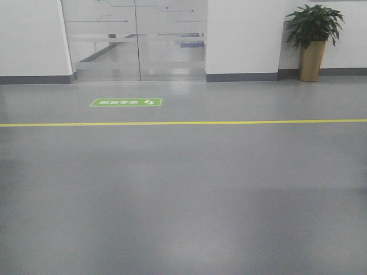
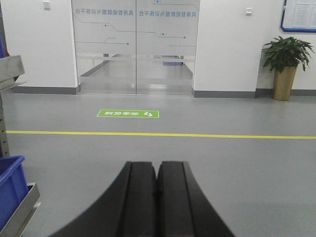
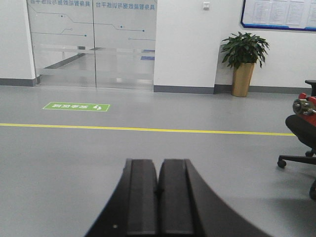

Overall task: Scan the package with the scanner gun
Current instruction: 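Continue driving forward toward the glass doors, then turn the base toward the red table and approach it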

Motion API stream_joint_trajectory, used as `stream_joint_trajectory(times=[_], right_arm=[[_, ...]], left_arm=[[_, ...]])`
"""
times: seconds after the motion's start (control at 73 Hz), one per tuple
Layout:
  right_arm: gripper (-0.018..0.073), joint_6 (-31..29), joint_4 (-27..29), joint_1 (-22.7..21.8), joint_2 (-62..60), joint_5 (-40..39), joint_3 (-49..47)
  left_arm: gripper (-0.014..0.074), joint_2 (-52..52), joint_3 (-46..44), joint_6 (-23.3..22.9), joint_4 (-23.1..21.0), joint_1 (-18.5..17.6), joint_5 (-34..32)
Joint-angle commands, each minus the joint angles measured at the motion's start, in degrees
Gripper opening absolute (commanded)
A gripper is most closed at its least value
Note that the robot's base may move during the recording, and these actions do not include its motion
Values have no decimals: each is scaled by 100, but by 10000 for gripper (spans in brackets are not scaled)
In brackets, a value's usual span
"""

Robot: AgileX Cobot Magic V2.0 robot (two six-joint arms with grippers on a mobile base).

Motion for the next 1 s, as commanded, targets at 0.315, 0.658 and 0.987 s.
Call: stream_joint_trajectory(times=[0.315, 0.658, 0.987], right_arm=[[-154, -17, 3, -22, -19, -92, -3], [-154, -17, 3, -22, -19, -92, -3], [-154, -17, 3, -22, -19, -92, -3]], left_arm=[[-111, -19, -13, 8, -31, 9, -102], [-111, -19, -13, 8, -31, 9, -102], [-111, -19, -13, 8, -31, 9, -102]])
